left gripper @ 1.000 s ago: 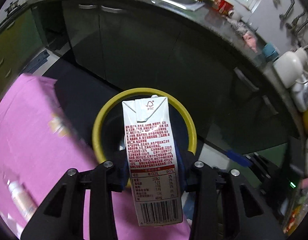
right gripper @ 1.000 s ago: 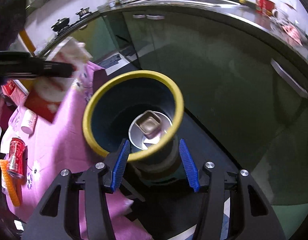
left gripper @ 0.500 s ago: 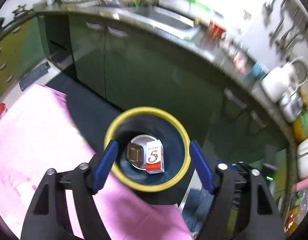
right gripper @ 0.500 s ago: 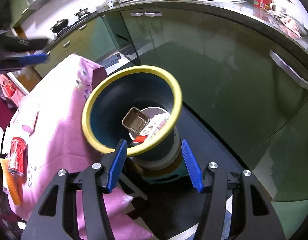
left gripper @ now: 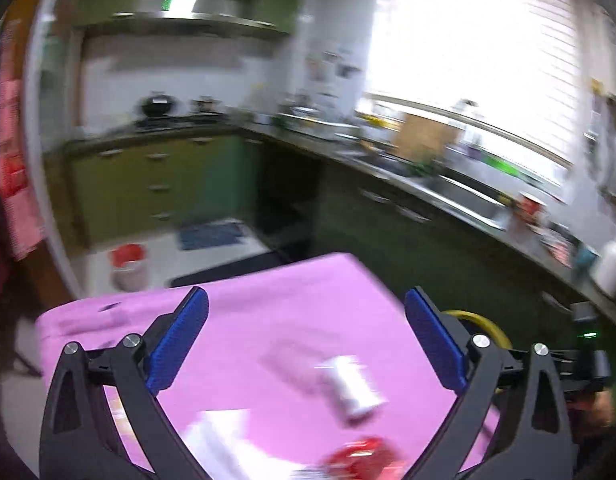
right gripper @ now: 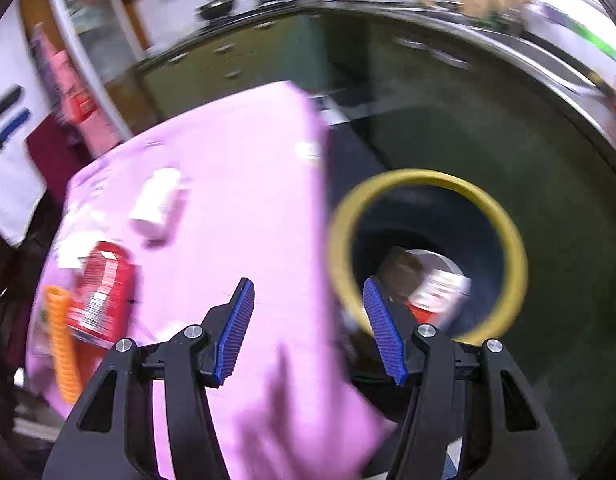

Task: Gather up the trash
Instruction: 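Grasp the white pill bottle with the right gripper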

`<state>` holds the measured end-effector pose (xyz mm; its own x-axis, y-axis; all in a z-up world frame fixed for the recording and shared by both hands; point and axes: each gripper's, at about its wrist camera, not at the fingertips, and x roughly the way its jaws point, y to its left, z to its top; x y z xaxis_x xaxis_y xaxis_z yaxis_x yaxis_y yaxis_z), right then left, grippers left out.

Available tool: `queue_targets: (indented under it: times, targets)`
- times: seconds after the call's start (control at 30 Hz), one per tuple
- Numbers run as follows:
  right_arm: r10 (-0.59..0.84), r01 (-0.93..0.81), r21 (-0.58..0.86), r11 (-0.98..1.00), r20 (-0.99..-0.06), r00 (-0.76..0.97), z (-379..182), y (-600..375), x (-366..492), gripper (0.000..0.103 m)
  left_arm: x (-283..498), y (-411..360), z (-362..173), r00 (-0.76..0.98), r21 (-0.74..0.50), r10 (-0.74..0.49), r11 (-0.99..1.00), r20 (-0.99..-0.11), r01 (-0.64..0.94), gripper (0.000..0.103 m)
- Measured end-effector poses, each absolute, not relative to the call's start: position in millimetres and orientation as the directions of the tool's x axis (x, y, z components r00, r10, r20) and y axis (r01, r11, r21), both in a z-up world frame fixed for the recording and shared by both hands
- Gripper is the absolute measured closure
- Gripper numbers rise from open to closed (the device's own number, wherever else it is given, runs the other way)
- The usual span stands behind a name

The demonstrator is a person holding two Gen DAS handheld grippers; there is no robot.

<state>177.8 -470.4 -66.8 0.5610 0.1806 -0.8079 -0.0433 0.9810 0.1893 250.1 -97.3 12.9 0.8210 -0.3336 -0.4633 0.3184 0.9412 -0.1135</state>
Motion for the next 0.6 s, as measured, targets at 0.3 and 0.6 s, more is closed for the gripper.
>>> queue_targets:
  times: [0.3,0.6]
  targets:
    - [0.327,-0.244,0.241,0.939,-0.844,0.425,-49,-352,266,0.046,272,34,-61,0.882,-0.311,-0.162,0.950,-0.442,0.019,0.009]
    - [0.273,-0.243,0.209,0.947,-0.923,0.270,-85,-299,331,0.046,262,65,-75,0.910,-0.298,-0.042,0.950,-0.412,-0.092,0.009]
